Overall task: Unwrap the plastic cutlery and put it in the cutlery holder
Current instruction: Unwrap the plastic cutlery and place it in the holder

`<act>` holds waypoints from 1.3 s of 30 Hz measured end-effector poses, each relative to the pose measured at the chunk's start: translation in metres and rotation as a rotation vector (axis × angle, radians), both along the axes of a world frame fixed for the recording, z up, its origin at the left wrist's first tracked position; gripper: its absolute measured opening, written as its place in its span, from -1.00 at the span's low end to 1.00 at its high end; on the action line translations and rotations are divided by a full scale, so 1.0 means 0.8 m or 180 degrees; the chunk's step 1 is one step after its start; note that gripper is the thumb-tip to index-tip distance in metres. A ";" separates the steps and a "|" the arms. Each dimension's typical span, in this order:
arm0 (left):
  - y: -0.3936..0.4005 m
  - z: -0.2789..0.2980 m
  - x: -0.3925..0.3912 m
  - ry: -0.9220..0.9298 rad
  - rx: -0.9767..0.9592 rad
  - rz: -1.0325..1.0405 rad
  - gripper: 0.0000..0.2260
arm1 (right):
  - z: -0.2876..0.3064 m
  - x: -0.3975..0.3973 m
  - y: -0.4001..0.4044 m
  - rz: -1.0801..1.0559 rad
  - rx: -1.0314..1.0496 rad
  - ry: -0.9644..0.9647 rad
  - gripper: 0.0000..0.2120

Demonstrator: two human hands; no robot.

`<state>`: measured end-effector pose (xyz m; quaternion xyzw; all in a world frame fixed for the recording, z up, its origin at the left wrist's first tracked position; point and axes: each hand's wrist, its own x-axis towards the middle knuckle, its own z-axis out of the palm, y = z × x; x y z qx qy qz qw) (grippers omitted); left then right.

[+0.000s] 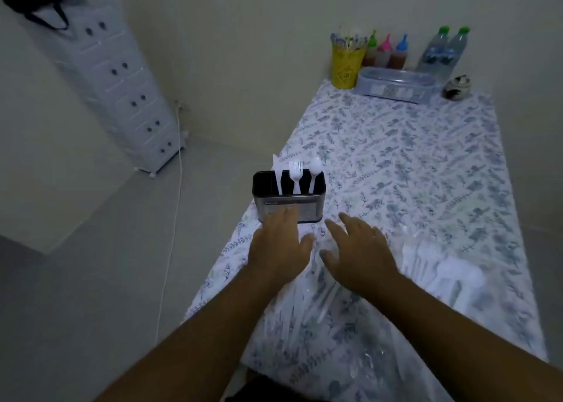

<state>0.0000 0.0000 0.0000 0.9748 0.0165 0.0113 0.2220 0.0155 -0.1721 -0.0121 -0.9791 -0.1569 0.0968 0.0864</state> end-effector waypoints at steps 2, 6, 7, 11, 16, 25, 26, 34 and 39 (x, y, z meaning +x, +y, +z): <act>0.002 -0.028 -0.022 0.0539 -0.0139 0.0262 -0.52 | -0.024 -0.021 0.004 0.0178 -0.0094 0.0263 -0.34; 0.010 -0.094 -0.067 0.1360 -0.0136 0.0565 -0.38 | -0.087 -0.066 0.002 0.0498 -0.0224 0.0776 -0.35; 0.012 -0.105 -0.072 0.1453 -0.0142 0.0580 -0.34 | -0.099 -0.072 -0.001 0.0621 -0.0264 0.0840 -0.34; 0.028 -0.135 -0.086 0.1354 -0.0290 0.0563 -0.45 | -0.130 -0.088 -0.029 0.0877 -0.0280 0.1061 -0.34; 0.047 -0.149 -0.090 0.1079 -0.0783 0.0870 -0.63 | -0.143 -0.080 -0.059 0.0429 0.0540 0.0589 -0.51; 0.039 -0.149 -0.092 0.0705 -0.1073 0.0772 -0.80 | -0.158 -0.089 -0.027 0.1346 0.0307 0.0741 -0.47; 0.036 -0.148 -0.091 0.0688 -0.1108 0.0738 -0.79 | -0.156 -0.087 -0.029 0.1154 0.0394 0.0749 -0.51; 0.019 -0.133 -0.086 0.0647 -0.1623 0.0571 -0.77 | -0.126 -0.071 -0.018 -0.0311 0.1122 0.0526 -0.68; 0.013 -0.141 -0.095 0.0632 -0.1195 -0.0033 -0.73 | -0.117 -0.079 -0.010 -0.0527 0.1220 0.0493 -0.68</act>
